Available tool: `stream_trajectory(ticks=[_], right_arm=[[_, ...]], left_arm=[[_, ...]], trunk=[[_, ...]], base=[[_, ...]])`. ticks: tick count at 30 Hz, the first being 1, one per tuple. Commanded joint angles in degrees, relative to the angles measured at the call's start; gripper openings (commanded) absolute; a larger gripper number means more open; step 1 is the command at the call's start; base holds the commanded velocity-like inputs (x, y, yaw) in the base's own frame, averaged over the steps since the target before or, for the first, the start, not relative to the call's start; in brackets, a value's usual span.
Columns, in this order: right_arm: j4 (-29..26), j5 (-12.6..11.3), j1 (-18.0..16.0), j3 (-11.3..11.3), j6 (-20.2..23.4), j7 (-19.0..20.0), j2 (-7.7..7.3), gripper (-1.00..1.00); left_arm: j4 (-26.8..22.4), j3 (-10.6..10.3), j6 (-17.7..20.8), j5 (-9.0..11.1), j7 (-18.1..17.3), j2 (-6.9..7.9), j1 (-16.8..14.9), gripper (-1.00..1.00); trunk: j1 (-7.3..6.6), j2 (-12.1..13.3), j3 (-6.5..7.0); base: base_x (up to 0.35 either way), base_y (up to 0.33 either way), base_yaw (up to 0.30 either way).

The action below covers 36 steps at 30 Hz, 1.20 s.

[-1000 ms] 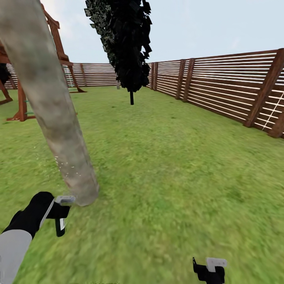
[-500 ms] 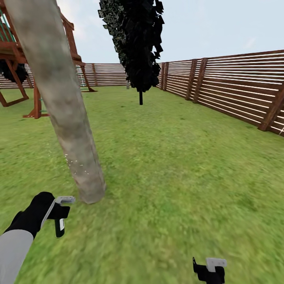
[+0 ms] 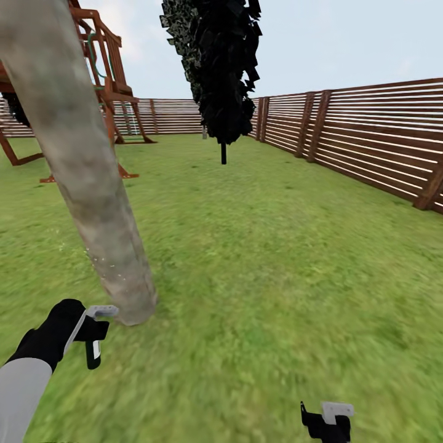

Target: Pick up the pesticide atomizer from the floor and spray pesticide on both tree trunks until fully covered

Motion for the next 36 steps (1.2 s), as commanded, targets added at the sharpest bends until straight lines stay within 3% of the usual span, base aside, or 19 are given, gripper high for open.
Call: stream_trajectory(ticks=[1, 6, 18, 34, 36], right_arm=[[-0.06, -0.23, 0.01, 0.5, -0.03, -0.31, -0.01, 1.0], [-0.06, -0.24, 0.01, 0.5, -0.03, -0.31, -0.01, 1.0], [-0.06, -0.24, 0.01, 0.5, -0.03, -0.31, -0.01, 1.0], [-0.06, -0.24, 0.01, 0.5, -0.03, -0.31, -0.01, 1.0], [-0.06, -0.23, 0.01, 0.5, -0.03, -0.31, -0.01, 1.0]], left_arm=[[-0.05, 0.14, 0.19, -0.64, -0.53, -0.04, -0.05, -1.0], [-0.05, 0.14, 0.19, -0.6, -0.56, -0.04, -0.05, -1.0], [-0.05, 0.06, 0.19, -0.61, -0.57, -0.04, -0.05, -1.0], [-0.35, 0.23, 0.19, -0.55, -0.53, -0.04, -0.06, -1.0], [-0.39, 1.79, 0.19, -0.55, -0.51, -0.04, -0.09, -1.0]], trunk=[[0.01, -0.02, -0.05], [0.01, -0.02, -0.05], [0.01, -0.02, -0.05], [0.01, -0.02, -0.05], [0.01, -0.02, -0.05]], base=[[0.169, -0.232, 0.272], [0.168, -0.232, 0.221], [0.055, -0.266, 0.02], [0.031, -0.272, 0.266], [0.106, -0.272, 0.277]])
